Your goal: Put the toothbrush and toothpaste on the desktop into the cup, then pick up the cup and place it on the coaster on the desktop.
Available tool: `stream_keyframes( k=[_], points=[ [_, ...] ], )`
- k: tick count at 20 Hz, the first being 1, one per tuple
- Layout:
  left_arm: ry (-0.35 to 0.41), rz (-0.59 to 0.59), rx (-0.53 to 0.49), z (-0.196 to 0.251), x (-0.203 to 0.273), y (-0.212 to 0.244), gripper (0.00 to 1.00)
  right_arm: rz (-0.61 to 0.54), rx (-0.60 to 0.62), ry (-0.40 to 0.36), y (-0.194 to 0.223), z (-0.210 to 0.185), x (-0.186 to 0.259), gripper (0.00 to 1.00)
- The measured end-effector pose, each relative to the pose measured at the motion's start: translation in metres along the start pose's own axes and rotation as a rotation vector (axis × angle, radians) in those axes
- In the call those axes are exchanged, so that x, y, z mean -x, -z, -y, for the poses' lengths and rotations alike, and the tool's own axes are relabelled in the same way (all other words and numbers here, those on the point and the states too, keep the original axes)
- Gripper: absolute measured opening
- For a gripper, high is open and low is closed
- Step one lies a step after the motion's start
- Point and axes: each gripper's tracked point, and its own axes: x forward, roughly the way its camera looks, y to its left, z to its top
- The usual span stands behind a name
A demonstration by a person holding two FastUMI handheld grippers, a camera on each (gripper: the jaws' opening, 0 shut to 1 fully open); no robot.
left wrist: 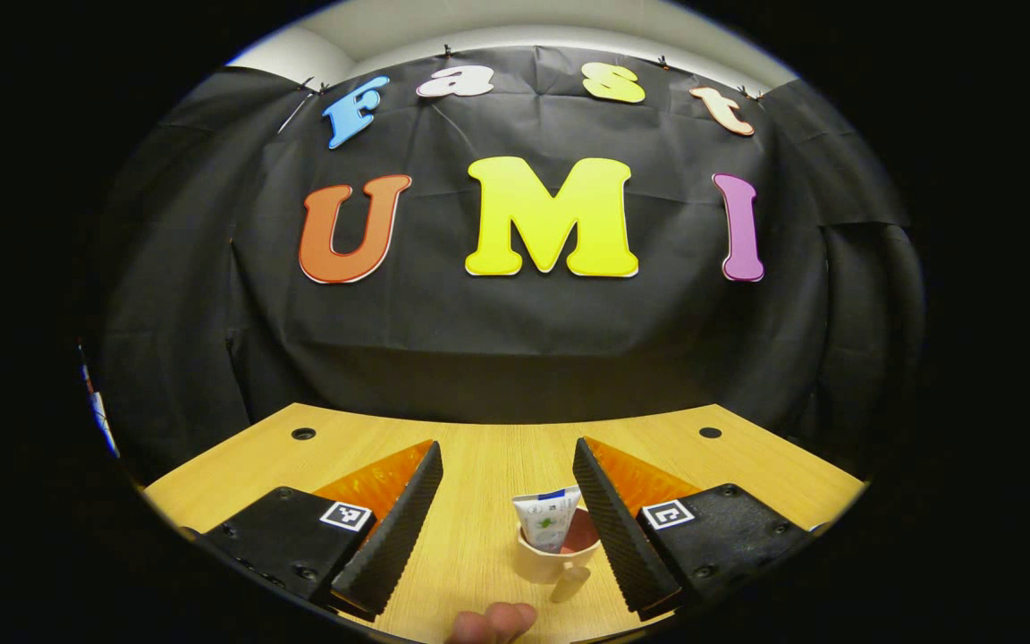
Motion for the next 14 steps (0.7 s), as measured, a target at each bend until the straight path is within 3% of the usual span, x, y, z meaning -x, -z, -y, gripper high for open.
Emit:
stream_keyframes(
  k=[9,14],
  points=[
    [-0.117,0.099,-0.023,-0.065,0.072,-0.01,0.94,0.108,0.105,-0.071,-0.061,-0.045,-0.028,0.0],
    [-0.19,0.062,-0.017,-0.104,0.089,0.015,0.94,0.174,0.139,-0.097,-0.098,-0.073,-0.047,0.0]
  ],
)
